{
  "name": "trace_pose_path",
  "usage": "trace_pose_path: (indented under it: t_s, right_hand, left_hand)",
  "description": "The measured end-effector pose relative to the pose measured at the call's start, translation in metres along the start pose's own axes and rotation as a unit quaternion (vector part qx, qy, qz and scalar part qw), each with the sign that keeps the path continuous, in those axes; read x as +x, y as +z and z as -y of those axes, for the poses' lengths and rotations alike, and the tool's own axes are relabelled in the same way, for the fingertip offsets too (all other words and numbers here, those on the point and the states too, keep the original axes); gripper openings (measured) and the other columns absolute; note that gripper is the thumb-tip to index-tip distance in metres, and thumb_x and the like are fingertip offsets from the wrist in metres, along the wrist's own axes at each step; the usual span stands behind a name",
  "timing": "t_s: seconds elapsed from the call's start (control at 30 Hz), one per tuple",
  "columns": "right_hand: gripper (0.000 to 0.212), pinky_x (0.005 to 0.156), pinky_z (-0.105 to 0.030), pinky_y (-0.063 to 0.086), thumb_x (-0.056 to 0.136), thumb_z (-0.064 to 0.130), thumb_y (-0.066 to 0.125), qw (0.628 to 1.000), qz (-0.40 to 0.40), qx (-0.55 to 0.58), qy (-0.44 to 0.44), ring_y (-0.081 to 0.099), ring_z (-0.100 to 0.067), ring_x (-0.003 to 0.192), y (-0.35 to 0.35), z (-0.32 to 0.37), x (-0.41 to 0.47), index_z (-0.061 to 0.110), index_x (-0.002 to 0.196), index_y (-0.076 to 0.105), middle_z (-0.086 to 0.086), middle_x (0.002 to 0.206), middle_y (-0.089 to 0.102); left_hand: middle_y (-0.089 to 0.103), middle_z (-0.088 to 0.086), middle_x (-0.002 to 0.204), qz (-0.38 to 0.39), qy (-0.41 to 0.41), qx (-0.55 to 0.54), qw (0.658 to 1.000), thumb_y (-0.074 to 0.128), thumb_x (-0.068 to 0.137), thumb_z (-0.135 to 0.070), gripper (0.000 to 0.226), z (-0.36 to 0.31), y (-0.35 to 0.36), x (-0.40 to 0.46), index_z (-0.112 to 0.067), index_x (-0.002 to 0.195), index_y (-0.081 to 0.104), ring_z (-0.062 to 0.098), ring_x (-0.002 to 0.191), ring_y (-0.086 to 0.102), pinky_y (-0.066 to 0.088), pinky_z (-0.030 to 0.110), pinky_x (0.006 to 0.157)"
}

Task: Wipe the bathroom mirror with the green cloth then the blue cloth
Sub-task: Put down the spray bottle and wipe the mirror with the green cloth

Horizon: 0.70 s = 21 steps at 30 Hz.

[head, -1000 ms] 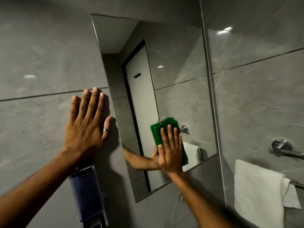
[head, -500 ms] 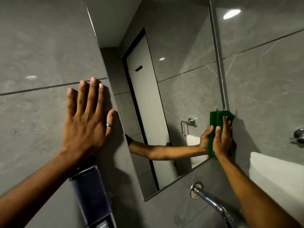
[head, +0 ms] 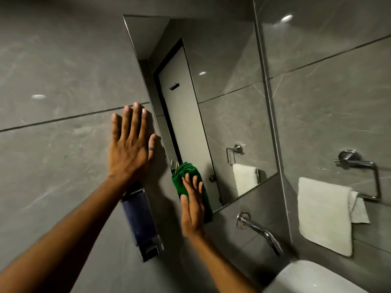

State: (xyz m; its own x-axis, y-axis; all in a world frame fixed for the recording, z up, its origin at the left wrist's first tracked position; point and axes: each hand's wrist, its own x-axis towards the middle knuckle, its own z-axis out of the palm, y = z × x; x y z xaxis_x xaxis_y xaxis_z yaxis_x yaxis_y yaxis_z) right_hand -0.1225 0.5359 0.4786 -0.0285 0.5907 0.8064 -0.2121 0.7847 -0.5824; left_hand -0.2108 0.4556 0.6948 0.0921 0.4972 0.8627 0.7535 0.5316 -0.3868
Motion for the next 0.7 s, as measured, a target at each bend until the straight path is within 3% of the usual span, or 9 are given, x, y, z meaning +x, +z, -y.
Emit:
trace_pose_path:
  t_s: [0.07, 0.17, 0.23, 0.33, 0.43, 0.5, 0.53, 0.6, 0.7]
  right_hand:
    - [0.046, 0.124, -0.023, 0.018, 0.102, 0.024, 0.041, 0.981, 0.007, 0.135, 0.137, 0.025, -0.013, 0.152, 0.002, 0.033, -0.021, 0.039, 0.146, 0.039, 0.005, 0.161, 0.035]
    - [0.046, 0.119, -0.042, 0.035, 0.101, 0.024, 0.048, 0.861, -0.052, 0.348, 0.368, 0.049, -0.028, 0.137, -0.015, 0.067, -0.033, 0.017, 0.147, 0.047, -0.012, 0.149, 0.051]
    - [0.046, 0.101, -0.045, 0.048, 0.100, 0.031, 0.048, 0.784, -0.052, 0.407, 0.466, 0.063, -0.035, 0.111, -0.043, 0.083, -0.037, 0.007, 0.137, 0.056, -0.018, 0.123, 0.067]
    - [0.047, 0.085, -0.041, 0.054, 0.098, 0.044, 0.046, 0.744, -0.034, 0.444, 0.499, 0.073, -0.031, 0.082, -0.081, 0.105, -0.057, 0.006, 0.115, 0.068, -0.016, 0.094, 0.077]
    - [0.061, 0.098, -0.044, 0.048, 0.095, 0.055, 0.042, 0.733, -0.042, 0.489, 0.471, 0.069, -0.033, 0.098, -0.102, 0.122, -0.084, 0.006, 0.123, 0.064, -0.017, 0.107, 0.074]
    - [0.073, 0.103, -0.046, 0.045, 0.088, 0.060, 0.048, 0.729, -0.040, 0.495, 0.472, 0.062, -0.035, 0.110, -0.110, 0.131, -0.115, 0.004, 0.134, 0.058, -0.019, 0.120, 0.068]
    - [0.074, 0.104, -0.047, 0.045, 0.086, 0.059, 0.050, 0.728, -0.027, 0.492, 0.477, 0.062, -0.035, 0.112, -0.112, 0.134, -0.135, 0.004, 0.134, 0.059, -0.019, 0.122, 0.067]
    - [0.065, 0.100, -0.045, 0.051, 0.085, 0.054, 0.051, 0.725, 0.003, 0.481, 0.493, 0.068, -0.033, 0.108, -0.119, 0.137, -0.171, 0.005, 0.123, 0.069, -0.018, 0.120, 0.070]
    - [0.056, 0.100, -0.045, 0.052, 0.086, 0.044, 0.052, 0.698, 0.002, 0.455, 0.553, 0.069, -0.033, 0.106, -0.123, 0.135, -0.238, 0.003, 0.120, 0.070, -0.017, 0.117, 0.072]
  left_hand:
    - [-0.002, 0.012, 0.174, 0.047, 0.009, -0.011, 0.999, 0.017, 0.104, -0.050, 0.074, 0.004, -0.012, -0.002, -0.012, 0.164, 0.001, 0.028, 0.162, -0.006, -0.008, 0.047, 0.130]
    - [-0.006, 0.012, 0.174, 0.119, 0.023, -0.082, 0.989, 0.014, 0.100, -0.049, 0.075, 0.006, -0.035, -0.009, -0.011, 0.164, 0.000, 0.027, 0.161, -0.010, -0.010, 0.046, 0.131]
    - [-0.008, 0.012, 0.173, 0.167, -0.010, -0.220, 0.961, 0.021, 0.104, -0.043, 0.071, 0.003, -0.056, -0.019, -0.010, 0.163, 0.001, 0.027, 0.161, -0.012, -0.010, 0.044, 0.131]
    - [-0.001, 0.011, 0.174, 0.146, -0.044, -0.406, 0.901, 0.034, 0.107, -0.034, 0.067, -0.009, -0.090, -0.065, -0.008, 0.163, 0.009, 0.023, 0.161, -0.009, -0.005, 0.039, 0.132]
    - [0.009, -0.002, 0.173, 0.103, -0.069, -0.532, 0.838, 0.045, 0.102, -0.033, 0.069, -0.039, -0.117, -0.142, -0.013, 0.163, 0.020, 0.012, 0.161, -0.005, -0.001, 0.017, 0.128]
    - [0.015, -0.010, 0.171, 0.126, -0.139, -0.606, 0.773, 0.054, 0.099, -0.032, 0.072, -0.064, -0.127, -0.206, -0.017, 0.162, 0.024, 0.001, 0.159, -0.001, 0.005, 0.013, 0.126]
    - [0.017, -0.009, 0.171, 0.162, -0.197, -0.632, 0.732, 0.061, 0.097, -0.033, 0.076, -0.076, -0.131, -0.241, -0.020, 0.162, 0.024, -0.002, 0.158, 0.004, 0.010, 0.017, 0.128]
    - [0.034, 0.001, 0.168, 0.253, -0.323, -0.703, 0.581, 0.076, 0.086, -0.032, 0.088, -0.099, -0.139, -0.298, -0.022, 0.160, 0.029, 0.010, 0.154, 0.031, 0.032, 0.032, 0.125]
    - [0.074, 0.011, 0.126, 0.348, -0.448, -0.783, 0.254, 0.073, 0.083, -0.017, 0.052, -0.116, -0.143, -0.387, -0.011, 0.133, 0.061, 0.026, 0.111, 0.073, 0.063, 0.036, 0.090]
